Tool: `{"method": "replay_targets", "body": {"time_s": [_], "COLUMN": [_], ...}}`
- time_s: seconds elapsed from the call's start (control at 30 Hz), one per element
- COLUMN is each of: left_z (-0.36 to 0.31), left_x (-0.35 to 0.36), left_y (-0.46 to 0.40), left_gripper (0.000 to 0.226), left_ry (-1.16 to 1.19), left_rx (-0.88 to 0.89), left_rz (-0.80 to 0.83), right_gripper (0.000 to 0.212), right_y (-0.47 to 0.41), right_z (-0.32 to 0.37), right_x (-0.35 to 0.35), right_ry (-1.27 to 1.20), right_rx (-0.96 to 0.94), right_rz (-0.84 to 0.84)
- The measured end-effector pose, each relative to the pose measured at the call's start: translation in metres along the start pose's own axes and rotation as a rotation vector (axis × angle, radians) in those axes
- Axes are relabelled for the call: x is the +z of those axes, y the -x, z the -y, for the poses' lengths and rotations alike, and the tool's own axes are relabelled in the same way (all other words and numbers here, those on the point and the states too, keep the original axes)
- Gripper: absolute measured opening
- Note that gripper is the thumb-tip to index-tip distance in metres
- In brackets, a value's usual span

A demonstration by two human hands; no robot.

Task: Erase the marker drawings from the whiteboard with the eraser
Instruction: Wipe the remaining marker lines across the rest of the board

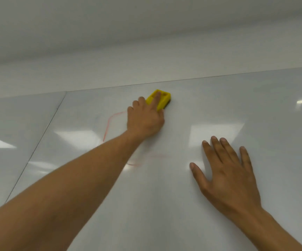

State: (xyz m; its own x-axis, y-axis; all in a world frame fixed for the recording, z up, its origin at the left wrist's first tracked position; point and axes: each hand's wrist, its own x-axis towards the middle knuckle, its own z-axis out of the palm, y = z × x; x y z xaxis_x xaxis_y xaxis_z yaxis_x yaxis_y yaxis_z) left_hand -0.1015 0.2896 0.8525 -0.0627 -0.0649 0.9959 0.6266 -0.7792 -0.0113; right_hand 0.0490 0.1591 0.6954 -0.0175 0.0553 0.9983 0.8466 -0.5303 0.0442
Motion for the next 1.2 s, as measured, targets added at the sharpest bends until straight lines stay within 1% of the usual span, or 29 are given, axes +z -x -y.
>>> {"method": "replay_targets", "body": {"time_s": [0.17,0.23,0.3,0.33,0.37,0.5,0.57,0.63,0.7,0.83,0.9,0.97,1.03,1.07,1.17,1.2], "left_z": [0.074,0.091,0.091,0.086,0.078,0.045,0.052,0.077,0.113,0.183,0.199,0.199,0.187,0.178,0.155,0.155], "left_x": [-0.004,-0.005,-0.006,-0.006,-0.006,-0.002,-0.005,-0.010,-0.014,-0.018,-0.018,-0.019,-0.021,-0.021,-0.019,-0.019], "left_y": [-0.002,0.008,0.017,0.022,0.028,0.046,0.039,0.027,0.019,0.030,0.040,0.047,0.055,0.060,0.077,0.079], "left_gripper": [0.061,0.060,0.061,0.062,0.062,0.062,0.061,0.061,0.062,0.061,0.061,0.061,0.062,0.062,0.061,0.062], "left_ry": [-0.018,-0.017,-0.015,-0.026,-0.042,-0.050,-0.053,-0.068,-0.083,-0.089,-0.045,-0.018,-0.020,-0.019,-0.006,-0.018], "left_rx": [-0.267,-0.334,-0.355,-0.332,-0.274,0.087,0.131,0.062,-0.065,-0.273,-0.326,-0.336,-0.285,-0.227,0.040,0.104], "left_rz": [0.000,-0.009,-0.010,-0.011,-0.015,-0.010,0.013,0.017,0.018,0.026,0.043,0.057,0.061,0.061,0.086,0.103], "right_gripper": [0.083,0.082,0.081,0.081,0.081,0.078,0.079,0.078,0.077,0.077,0.078,0.078,0.079,0.080,0.084,0.083], "right_y": [0.001,0.002,0.002,0.003,0.003,0.004,0.005,0.006,0.007,0.007,0.008,0.008,0.008,0.007,0.006,0.007], "right_z": [0.002,0.004,0.009,0.013,0.019,0.049,0.059,0.060,0.058,0.058,0.060,0.060,0.060,0.060,0.059,0.058], "right_x": [0.000,0.000,-0.001,-0.001,0.000,0.007,0.011,0.014,0.015,0.015,0.016,0.017,0.016,0.015,0.012,0.011], "right_ry": [0.015,0.014,0.002,-0.003,-0.013,-0.060,-0.043,-0.025,-0.027,-0.052,-0.041,-0.031,-0.018,-0.016,-0.028,-0.043], "right_rx": [0.008,0.020,0.026,0.021,0.015,-0.012,-0.029,-0.033,-0.033,-0.034,-0.033,-0.026,-0.027,-0.029,-0.034,-0.036], "right_rz": [0.000,-0.010,-0.017,-0.010,-0.005,-0.013,0.011,0.011,-0.002,-0.006,0.002,0.000,0.013,0.022,0.035,0.025]}}
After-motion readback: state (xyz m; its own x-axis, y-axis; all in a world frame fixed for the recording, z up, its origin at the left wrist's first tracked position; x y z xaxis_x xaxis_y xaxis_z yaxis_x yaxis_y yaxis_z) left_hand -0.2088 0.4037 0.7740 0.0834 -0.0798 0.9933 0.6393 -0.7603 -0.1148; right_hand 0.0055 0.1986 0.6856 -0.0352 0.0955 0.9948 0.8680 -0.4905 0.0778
